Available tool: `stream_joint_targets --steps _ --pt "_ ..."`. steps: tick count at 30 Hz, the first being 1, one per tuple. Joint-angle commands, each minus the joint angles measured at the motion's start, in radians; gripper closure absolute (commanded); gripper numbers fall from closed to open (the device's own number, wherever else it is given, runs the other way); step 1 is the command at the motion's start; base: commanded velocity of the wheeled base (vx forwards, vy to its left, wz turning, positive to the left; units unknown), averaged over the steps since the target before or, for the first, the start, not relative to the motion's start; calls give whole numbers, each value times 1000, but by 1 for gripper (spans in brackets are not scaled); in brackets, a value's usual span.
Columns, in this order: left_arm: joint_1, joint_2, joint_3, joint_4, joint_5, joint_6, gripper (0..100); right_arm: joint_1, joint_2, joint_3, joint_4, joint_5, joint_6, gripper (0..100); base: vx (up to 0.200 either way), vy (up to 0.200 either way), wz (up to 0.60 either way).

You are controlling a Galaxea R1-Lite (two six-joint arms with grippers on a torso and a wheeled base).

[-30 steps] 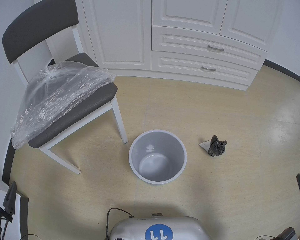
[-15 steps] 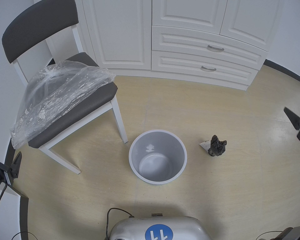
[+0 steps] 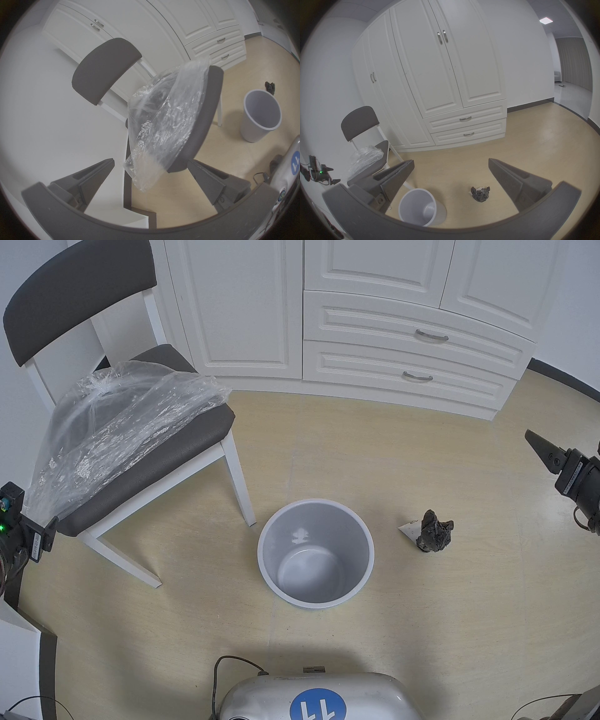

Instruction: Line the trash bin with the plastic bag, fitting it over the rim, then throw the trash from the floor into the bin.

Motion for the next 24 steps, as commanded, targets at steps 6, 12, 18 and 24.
stream_joint_targets --steps 6,12,18,24 --pt "25 132 -23 -23 1 4 0 13 3 -7 -2 -2 -1 0 0 0 0" --pt "25 177 -28 -48 2 2 0 10 18 -7 -4 9 2 0 0 0 0" --pt "43 214 -37 -158 7 4 0 9 31 -5 -10 12 4 0 0 0 0" --pt "45 214 -43 -166 7 2 0 -10 95 -4 -16 12 10 0 0 0 0"
